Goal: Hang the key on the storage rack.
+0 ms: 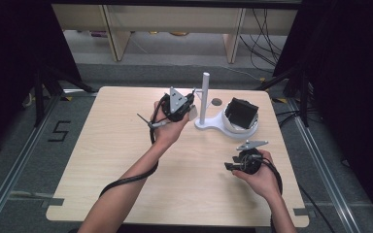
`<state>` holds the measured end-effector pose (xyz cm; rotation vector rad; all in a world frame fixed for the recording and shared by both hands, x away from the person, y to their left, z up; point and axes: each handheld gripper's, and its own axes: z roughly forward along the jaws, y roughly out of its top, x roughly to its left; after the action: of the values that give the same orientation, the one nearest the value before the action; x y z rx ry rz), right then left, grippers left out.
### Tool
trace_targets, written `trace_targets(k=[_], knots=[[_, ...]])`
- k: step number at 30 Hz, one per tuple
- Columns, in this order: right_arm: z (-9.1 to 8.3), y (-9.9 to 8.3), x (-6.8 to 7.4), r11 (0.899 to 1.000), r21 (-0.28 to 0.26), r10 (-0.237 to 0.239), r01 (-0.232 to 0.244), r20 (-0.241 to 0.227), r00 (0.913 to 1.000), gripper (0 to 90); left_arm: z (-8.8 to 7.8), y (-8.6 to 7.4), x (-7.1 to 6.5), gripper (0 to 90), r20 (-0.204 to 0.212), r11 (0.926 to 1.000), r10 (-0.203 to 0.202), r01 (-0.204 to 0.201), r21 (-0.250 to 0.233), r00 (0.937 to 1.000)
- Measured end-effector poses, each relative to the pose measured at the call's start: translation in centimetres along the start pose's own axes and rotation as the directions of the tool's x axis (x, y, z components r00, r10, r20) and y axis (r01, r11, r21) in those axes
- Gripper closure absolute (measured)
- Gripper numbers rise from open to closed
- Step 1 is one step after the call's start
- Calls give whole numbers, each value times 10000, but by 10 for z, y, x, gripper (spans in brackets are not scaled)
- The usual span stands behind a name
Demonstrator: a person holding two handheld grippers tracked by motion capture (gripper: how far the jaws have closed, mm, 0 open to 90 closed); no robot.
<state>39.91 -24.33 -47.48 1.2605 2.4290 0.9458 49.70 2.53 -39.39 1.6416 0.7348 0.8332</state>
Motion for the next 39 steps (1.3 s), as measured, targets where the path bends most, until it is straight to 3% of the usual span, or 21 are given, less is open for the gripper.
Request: trace_targets(k=[10,15,20,29,39], knots=[[1,-1,0,9999,126,111,-111,-47,9999,541,3,1,-5,848,-223,9991,420,-419,86,9989],[1,0,-1,9998,169,-128,128,-31,9999,541,4,1,-8,848,-373,9978,649,-643,156,9972],[0,0,0,9997,211,94,-92,-55,9999,541,6,0,-10,847,-428,9973,709,-701,199,9966],[2,-1,-1,9999,105,-26,26,-11,10000,540,7,1,-12,837,-419,9956,922,-913,232,9949],[0,-1,-2,9995,310,2,0,-64,10000,537,-1,2,-11,738,-137,9990,444,-443,34,9989]])
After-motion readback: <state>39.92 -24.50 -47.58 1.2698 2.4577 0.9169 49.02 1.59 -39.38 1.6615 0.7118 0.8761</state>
